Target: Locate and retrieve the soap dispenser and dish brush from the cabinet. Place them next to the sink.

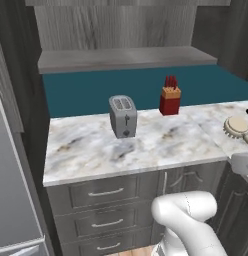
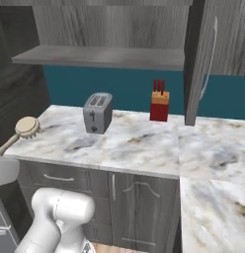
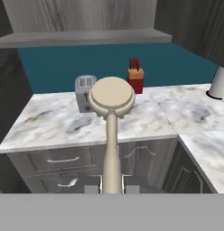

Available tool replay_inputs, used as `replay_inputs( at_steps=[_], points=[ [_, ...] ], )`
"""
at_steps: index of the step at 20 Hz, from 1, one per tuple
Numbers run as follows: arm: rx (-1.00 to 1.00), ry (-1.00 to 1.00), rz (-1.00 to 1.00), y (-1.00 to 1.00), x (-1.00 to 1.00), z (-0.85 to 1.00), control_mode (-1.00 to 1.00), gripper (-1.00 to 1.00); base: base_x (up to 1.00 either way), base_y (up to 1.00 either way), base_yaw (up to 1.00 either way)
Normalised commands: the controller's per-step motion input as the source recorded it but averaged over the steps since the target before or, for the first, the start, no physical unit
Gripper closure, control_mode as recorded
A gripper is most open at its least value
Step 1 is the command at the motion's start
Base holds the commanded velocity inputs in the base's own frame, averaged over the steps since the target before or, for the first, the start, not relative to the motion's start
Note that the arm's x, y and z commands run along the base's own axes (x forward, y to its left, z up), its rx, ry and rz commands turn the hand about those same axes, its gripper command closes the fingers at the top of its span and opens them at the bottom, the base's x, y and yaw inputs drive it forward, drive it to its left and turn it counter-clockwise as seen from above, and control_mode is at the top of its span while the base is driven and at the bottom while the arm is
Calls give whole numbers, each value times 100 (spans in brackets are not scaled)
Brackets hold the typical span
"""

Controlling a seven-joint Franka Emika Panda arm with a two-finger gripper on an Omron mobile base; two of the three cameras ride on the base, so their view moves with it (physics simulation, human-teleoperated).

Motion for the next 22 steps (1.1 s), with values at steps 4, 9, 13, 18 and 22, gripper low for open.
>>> replay_inputs(
  at_steps=[4,9,13,18,22],
  points=[
    [0,0,0,0,0,0,100,100,-2,6,-7],
    [0,0,0,0,0,0,100,100,-24,0,-32],
    [0,0,0,0,0,0,100,100,-23,0,-40],
    [0,0,0,0,0,0,100,100,-20,0,-43],
    [0,0,0,0,0,0,100,100,-17,0,-44]
  ],
)
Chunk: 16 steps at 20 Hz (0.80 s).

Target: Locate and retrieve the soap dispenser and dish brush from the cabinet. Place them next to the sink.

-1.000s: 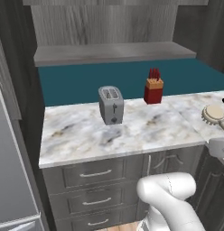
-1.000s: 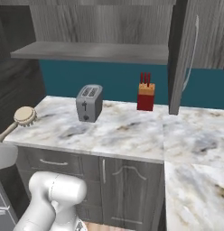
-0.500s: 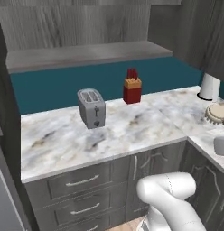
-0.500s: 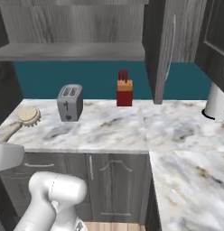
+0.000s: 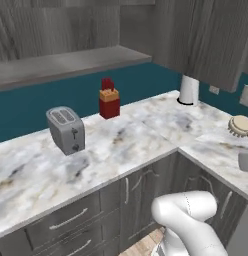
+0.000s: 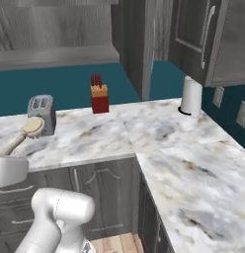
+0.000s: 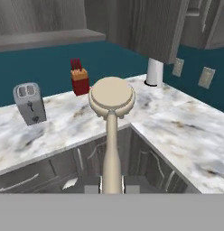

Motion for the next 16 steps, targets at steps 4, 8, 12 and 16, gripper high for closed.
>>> replay_inputs(
  at_steps=[4,8,12,16],
  points=[
    [0,0,0,0,0,0,100,100,-16,0,-45],
    [0,0,0,0,0,0,100,100,-17,0,-45],
    [0,0,0,0,0,0,100,100,-16,0,-46],
    [0,0,0,0,0,0,100,100,-12,0,-46]
  ],
)
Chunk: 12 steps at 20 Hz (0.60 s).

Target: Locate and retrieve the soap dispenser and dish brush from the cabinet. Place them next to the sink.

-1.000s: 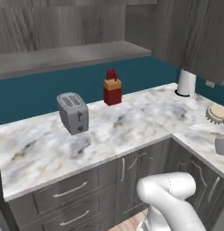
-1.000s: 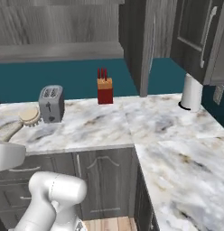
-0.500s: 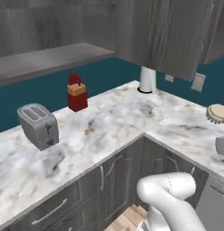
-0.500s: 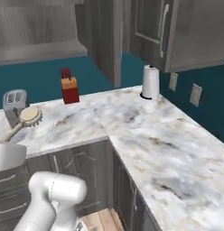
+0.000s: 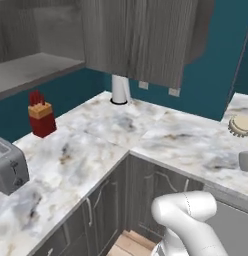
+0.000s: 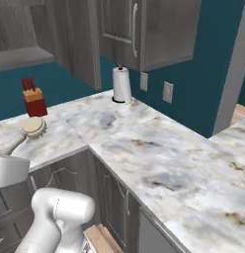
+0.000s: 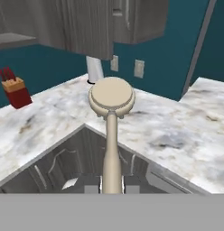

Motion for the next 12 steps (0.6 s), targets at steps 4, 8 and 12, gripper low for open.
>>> replay_inputs(
  at_steps=[4,8,12],
  points=[
    [0,0,0,0,0,0,100,100,0,0,-49],
    [0,0,0,0,0,0,100,100,0,-1,-49],
    [0,0,0,0,0,0,100,100,0,-5,-47]
  ],
)
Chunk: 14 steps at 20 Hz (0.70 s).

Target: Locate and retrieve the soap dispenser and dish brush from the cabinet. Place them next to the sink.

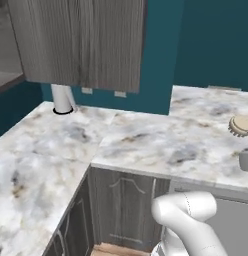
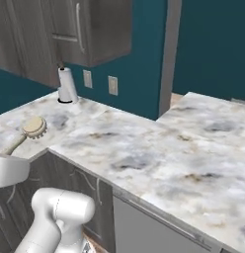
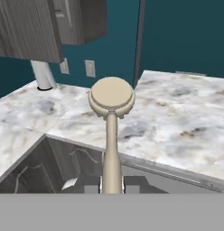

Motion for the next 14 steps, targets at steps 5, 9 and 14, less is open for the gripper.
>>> replay_inputs(
  at_steps=[5,9,14],
  points=[
    [0,0,0,0,0,0,100,100,-1,-12,-43],
    [0,0,0,0,0,0,100,100,-3,-17,-41],
    [0,0,0,0,0,0,100,100,0,-31,-32]
  ],
)
